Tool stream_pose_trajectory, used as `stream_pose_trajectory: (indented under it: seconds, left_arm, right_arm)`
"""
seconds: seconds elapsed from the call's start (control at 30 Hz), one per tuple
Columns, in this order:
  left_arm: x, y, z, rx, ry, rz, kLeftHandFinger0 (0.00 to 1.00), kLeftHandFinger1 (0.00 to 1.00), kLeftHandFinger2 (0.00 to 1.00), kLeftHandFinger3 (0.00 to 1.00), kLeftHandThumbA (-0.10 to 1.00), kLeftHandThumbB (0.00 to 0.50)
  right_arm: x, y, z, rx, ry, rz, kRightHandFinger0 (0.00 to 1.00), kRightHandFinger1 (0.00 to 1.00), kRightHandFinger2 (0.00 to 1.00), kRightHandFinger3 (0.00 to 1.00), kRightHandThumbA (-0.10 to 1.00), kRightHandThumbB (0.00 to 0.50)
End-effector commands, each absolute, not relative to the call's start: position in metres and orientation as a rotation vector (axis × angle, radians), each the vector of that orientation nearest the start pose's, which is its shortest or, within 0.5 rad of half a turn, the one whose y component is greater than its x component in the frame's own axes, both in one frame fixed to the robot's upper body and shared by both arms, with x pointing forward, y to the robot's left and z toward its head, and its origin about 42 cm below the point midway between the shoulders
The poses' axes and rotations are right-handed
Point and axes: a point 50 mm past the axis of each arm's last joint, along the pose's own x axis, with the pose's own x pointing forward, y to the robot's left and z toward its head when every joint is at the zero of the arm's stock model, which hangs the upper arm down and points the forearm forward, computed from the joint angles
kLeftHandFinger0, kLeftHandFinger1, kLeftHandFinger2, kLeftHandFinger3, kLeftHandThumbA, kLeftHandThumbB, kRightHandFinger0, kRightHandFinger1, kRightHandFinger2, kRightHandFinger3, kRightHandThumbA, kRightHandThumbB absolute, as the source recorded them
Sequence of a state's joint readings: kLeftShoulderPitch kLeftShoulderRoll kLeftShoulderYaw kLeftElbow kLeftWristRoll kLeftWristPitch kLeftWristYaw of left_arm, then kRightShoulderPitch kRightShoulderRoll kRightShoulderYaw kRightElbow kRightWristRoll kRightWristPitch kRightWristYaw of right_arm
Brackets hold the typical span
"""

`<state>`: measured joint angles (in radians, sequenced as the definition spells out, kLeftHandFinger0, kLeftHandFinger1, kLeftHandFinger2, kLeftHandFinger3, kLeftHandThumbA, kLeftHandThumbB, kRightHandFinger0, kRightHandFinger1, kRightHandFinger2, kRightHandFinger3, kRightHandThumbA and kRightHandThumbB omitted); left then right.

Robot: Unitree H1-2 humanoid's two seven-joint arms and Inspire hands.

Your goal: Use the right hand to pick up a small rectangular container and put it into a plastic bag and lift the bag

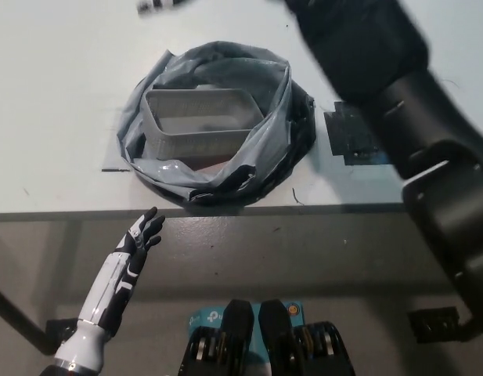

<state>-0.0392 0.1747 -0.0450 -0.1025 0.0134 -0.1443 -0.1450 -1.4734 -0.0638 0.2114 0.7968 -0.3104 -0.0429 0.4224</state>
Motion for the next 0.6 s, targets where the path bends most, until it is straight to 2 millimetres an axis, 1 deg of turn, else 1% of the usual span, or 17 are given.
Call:
stream_pose_trajectory:
  seconds: [0.0,0.07,0.1,0.13,0.2,0.23,0.27,0.3,0.33,0.37,0.4,0.43,0.47,0.57]
  left_arm:
    - [0.295,0.242,0.156,0.234,-0.325,-0.245,1.0,1.0,1.0,1.0,1.0,0.232]
    - [0.295,0.242,0.156,0.234,-0.328,-0.247,1.0,1.0,1.0,1.0,0.99,0.233]
    - [0.296,0.243,0.156,0.233,-0.33,-0.247,1.0,1.0,1.0,1.0,0.99,0.235]
    - [0.295,0.243,0.156,0.233,-0.33,-0.247,1.0,1.0,1.0,1.0,0.99,0.236]
    - [0.295,0.242,0.155,0.236,-0.324,-0.247,1.0,1.0,1.0,1.0,0.99,0.236]
    - [0.295,0.242,0.155,0.236,-0.322,-0.248,1.0,1.0,1.0,1.0,0.99,0.237]
    - [0.295,0.242,0.155,0.236,-0.322,-0.248,1.0,1.0,1.0,1.0,0.98,0.236]
    - [0.295,0.241,0.155,0.234,-0.321,-0.247,1.0,1.0,1.0,1.0,0.98,0.236]
    - [0.295,0.241,0.155,0.233,-0.32,-0.248,1.0,1.0,1.0,1.0,0.97,0.226]
    - [0.295,0.241,0.154,0.233,-0.322,-0.25,1.0,1.0,1.0,1.0,0.97,0.217]
    - [0.294,0.241,0.154,0.234,-0.325,-0.251,1.0,1.0,1.0,1.0,0.97,0.215]
    - [0.295,0.241,0.154,0.238,-0.328,-0.252,1.0,1.0,1.0,1.0,0.97,0.212]
    - [0.295,0.241,0.154,0.243,-0.327,-0.252,1.0,1.0,1.0,1.0,0.98,0.215]
    - [0.295,0.241,0.154,0.246,-0.324,-0.253,1.0,1.0,1.0,1.0,0.98,0.218]
  right_arm:
    - [0.523,-0.047,0.571,-0.788,-0.684,0.582,1.0,1.0,1.0,1.0,0.98,0.5]
    - [0.534,-0.063,0.558,-0.867,-0.673,0.499,1.0,1.0,1.0,1.0,0.98,0.5]
    - [0.54,-0.072,0.55,-0.873,-0.636,0.481,1.0,1.0,1.0,1.0,0.93,0.5]
    - [0.543,-0.075,0.547,-0.874,-0.621,0.474,1.0,1.0,1.0,1.0,0.92,0.5]
    - [0.56,-0.097,0.519,-0.897,-0.536,0.43,1.0,1.0,1.0,1.0,0.91,0.5]
    - [0.563,-0.1,0.514,-0.898,-0.523,0.423,1.0,1.0,1.0,1.0,0.91,0.5]
    - [0.569,-0.106,0.502,-0.903,-0.484,0.413,1.0,1.0,1.0,1.0,0.94,0.5]
    - [0.573,-0.109,0.494,-0.903,-0.461,0.406,1.0,1.0,1.0,1.0,0.93,0.5]
    - [0.577,-0.113,0.482,-0.901,-0.427,0.397,1.0,1.0,1.0,1.0,0.92,0.5]
    - [0.58,-0.116,0.473,-0.912,-0.405,0.39,1.0,1.0,1.0,1.0,0.93,0.487]
    - [0.583,-0.119,0.465,-0.928,-0.385,0.383,1.0,1.0,1.0,1.0,0.93,0.485]
    - [0.585,-0.121,0.455,-0.958,-0.361,0.369,1.0,1.0,1.0,1.0,0.96,0.484]
    - [0.588,-0.124,0.445,-0.966,-0.333,0.365,1.0,1.0,1.0,1.0,0.95,0.492]
    - [0.591,-0.125,0.428,-0.971,-0.28,0.359,1.0,1.0,1.0,1.0,0.94,0.492]
